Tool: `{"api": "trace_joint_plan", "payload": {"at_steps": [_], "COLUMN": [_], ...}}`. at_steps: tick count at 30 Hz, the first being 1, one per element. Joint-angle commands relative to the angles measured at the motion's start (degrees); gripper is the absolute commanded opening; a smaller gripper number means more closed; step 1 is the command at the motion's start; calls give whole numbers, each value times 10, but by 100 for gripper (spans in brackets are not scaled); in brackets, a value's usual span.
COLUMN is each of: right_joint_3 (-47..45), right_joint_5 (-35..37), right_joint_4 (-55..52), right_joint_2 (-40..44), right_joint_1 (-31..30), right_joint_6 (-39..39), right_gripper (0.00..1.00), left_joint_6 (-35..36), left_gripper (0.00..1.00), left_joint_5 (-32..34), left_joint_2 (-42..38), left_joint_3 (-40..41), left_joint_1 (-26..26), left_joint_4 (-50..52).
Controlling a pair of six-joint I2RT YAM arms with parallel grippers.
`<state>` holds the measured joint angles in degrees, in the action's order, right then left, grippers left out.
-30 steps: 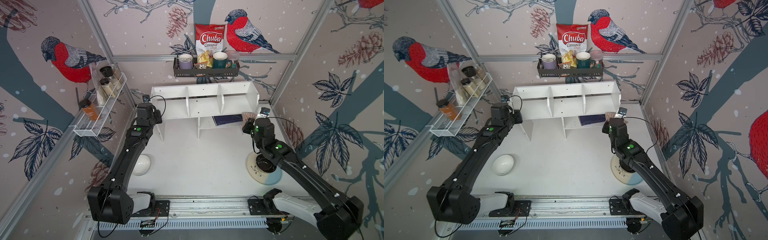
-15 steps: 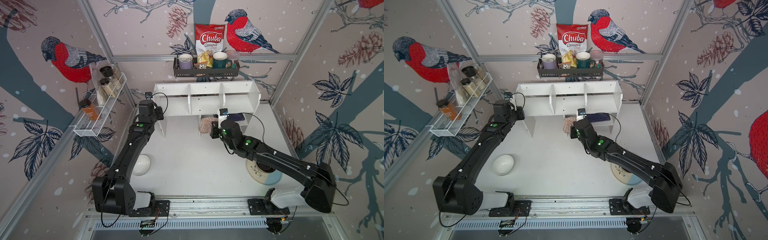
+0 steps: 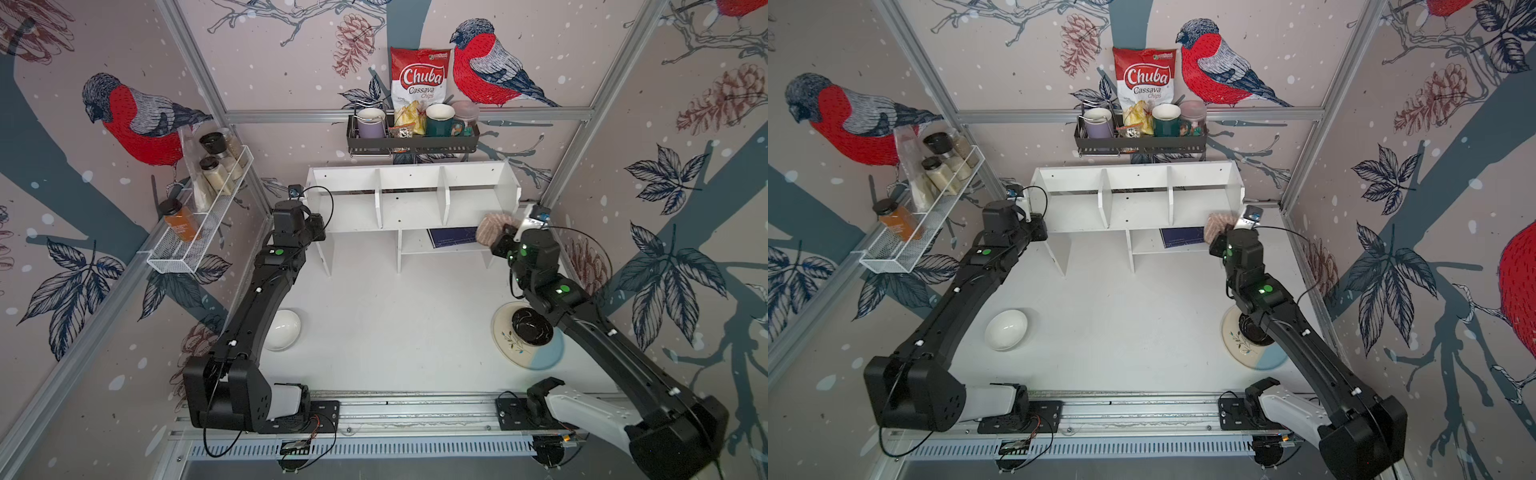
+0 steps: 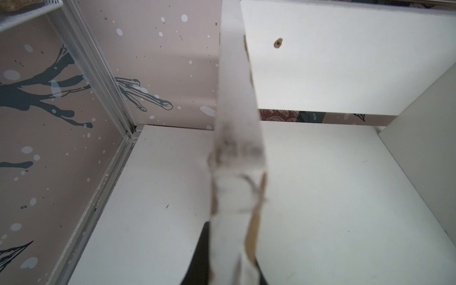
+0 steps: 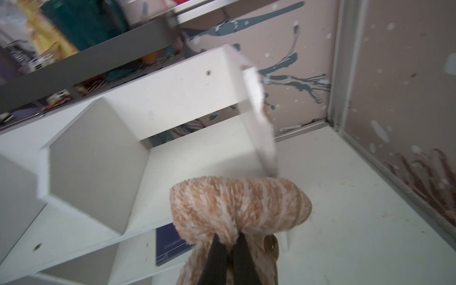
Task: Wipe the bookshelf clean with a cloth
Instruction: Wipe the dust from the shelf.
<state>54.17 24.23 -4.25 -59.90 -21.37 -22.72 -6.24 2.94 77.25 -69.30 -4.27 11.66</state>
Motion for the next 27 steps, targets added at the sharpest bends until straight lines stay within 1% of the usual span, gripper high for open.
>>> {"api": "trace_joint_plan", "payload": {"at_steps": [1,2,4,8,11,14,17,19,23,27], "right_joint_3": [-14,-17,-22,-56,-73,-85,-54,-33,44,140], "right_joint_5": [-92,-115,-160,-154,-161,-111,-70,-53,-34,-24], "right_joint_4": [-25,-27,-23,13,19,31,18,29,36,27], "right_joint_2": [-2,-15,-49,-108,-150,-164,-180,-195,-261,-346], "right_joint_1": [89,113,135,115,97,31,-56,-111,-202,-267], "right_joint_6": [-27,-39,-58,-71,-81,-57,-36,-23,-17,-14], "right_gripper": [0,0,0,0,0,0,0,0,0,0], "left_joint_6": [-49,-48,-46,-39,-33,-28,-27,-30,-30,-33], "left_gripper": [0,0,0,0,0,0,0,0,0,0], "left_joint_5": [-25,-27,-36,-49,-63,-76,-77,-76,-76,-81], "left_joint_2": [2,2,3,5,8,14,18,13,9,11], "left_joint_3": [6,7,9,11,10,12,8,11,12,12], "left_joint_1": [5,4,4,4,4,4,4,4,4,4], "left_joint_4": [71,69,65,62,62,55,64,60,63,63]}}
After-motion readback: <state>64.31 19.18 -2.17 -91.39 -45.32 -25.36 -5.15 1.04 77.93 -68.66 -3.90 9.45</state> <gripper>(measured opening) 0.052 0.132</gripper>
